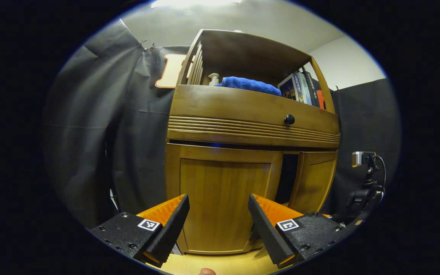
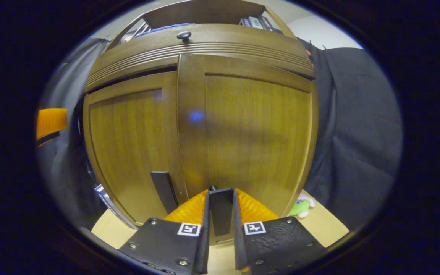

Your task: Open the right door of the double-door shoe cabinet with the right hand, and open the left door with the left hand.

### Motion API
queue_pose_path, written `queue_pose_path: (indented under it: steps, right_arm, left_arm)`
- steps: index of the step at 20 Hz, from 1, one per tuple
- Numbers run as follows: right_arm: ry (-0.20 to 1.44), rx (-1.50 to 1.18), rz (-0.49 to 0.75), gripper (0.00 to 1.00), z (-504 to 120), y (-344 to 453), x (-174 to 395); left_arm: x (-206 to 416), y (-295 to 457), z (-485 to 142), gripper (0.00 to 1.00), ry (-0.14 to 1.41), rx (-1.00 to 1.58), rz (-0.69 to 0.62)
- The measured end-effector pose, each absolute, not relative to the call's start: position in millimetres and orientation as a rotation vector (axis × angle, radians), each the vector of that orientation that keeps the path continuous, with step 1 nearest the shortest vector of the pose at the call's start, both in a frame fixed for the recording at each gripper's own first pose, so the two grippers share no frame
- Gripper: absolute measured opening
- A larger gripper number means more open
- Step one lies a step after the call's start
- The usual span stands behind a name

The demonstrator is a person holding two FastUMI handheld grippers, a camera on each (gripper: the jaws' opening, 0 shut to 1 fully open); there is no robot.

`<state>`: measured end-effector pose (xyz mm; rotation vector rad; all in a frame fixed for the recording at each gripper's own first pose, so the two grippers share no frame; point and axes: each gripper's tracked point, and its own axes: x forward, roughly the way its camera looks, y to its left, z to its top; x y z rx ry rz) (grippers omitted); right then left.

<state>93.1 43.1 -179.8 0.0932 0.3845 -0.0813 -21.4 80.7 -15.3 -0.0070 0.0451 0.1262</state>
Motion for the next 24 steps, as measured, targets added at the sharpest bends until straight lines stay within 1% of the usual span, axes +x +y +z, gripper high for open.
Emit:
queue_pose_path:
  steps: [1, 9, 10, 12, 13, 14, 24]
  right_arm:
    - [0.385, 0.095, -0.084, 0.27, -180, 43, 94]
    - [0.386, 0.110, -0.115, 0.27, -181, 41, 92]
    - [0.386, 0.114, -0.119, 0.27, -180, 40, 92]
    - [0.387, 0.116, -0.127, 0.27, -180, 40, 92]
    - [0.387, 0.116, -0.134, 0.27, -181, 40, 92]
    - [0.385, 0.114, -0.142, 0.27, -180, 39, 92]
    - [0.383, 0.110, -0.224, 0.27, -173, 22, 80]
  left_arm:
    - [-22, 77, -16, 0.96, 0.047, -0.001, 0.120]
    - [-24, 43, -13, 0.95, 0.037, 0.014, 0.039]
    - [-24, 38, -15, 0.92, 0.038, 0.014, 0.026]
    - [-24, 28, -19, 0.92, 0.044, 0.014, 0.002]
    - [-25, 23, -20, 0.95, 0.049, 0.014, -0.011]
    - [-25, 19, -22, 0.95, 0.051, 0.014, -0.023]
    - [-29, -8, -27, 0.95, 0.055, 0.011, -0.084]
